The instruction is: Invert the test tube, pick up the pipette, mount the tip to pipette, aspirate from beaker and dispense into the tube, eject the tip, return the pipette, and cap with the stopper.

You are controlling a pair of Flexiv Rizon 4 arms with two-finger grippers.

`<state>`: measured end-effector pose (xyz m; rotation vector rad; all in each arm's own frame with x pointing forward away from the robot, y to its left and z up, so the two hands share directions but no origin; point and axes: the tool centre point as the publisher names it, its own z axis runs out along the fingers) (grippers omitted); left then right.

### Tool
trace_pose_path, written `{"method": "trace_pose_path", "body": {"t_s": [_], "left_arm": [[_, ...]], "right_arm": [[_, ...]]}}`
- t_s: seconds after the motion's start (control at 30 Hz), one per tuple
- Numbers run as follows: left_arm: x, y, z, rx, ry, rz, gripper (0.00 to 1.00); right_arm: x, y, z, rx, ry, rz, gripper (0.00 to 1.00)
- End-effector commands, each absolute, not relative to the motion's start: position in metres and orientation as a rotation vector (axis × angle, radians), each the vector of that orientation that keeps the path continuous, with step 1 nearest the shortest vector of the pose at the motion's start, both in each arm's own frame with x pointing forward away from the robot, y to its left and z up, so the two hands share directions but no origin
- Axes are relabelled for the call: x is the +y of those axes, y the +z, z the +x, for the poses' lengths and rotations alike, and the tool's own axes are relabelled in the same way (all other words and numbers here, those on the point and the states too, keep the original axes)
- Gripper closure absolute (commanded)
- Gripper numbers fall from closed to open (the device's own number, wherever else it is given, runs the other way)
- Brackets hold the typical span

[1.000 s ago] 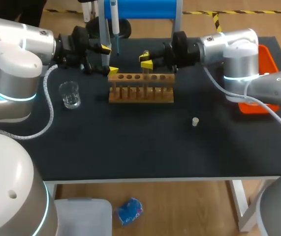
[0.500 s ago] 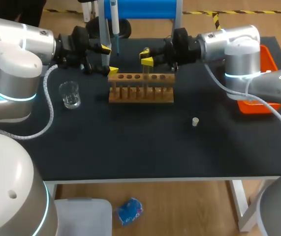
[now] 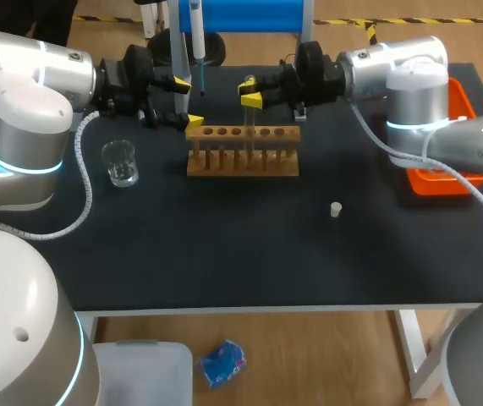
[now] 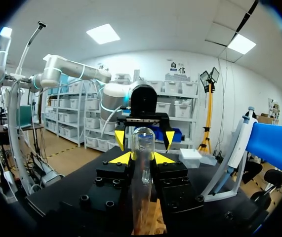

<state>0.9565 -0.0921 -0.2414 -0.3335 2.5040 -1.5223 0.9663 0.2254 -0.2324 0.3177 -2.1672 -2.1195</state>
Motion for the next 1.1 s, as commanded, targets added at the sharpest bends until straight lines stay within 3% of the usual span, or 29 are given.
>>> {"method": "trace_pose_path", "body": {"t_s": [0.03, 0.6, 1.1], "left_arm": [[-0.092, -0.241, 0.957, 2.507, -1.520, -0.334, 0.00], [-0.092, -0.241, 0.957, 2.507, -1.520, -0.334, 0.00], [-0.092, -0.241, 0.957, 2.507, -1.520, -0.334, 0.00]], "right_arm": [[0.223, -0.227, 0.965, -2.182, -2.119, 0.319, 1.00], [0.220, -0.198, 0.955, -2.182, -2.135, 0.306, 1.00], [0.194, -0.183, 0.953, -1.535, -2.159, -0.399, 1.00]]}}
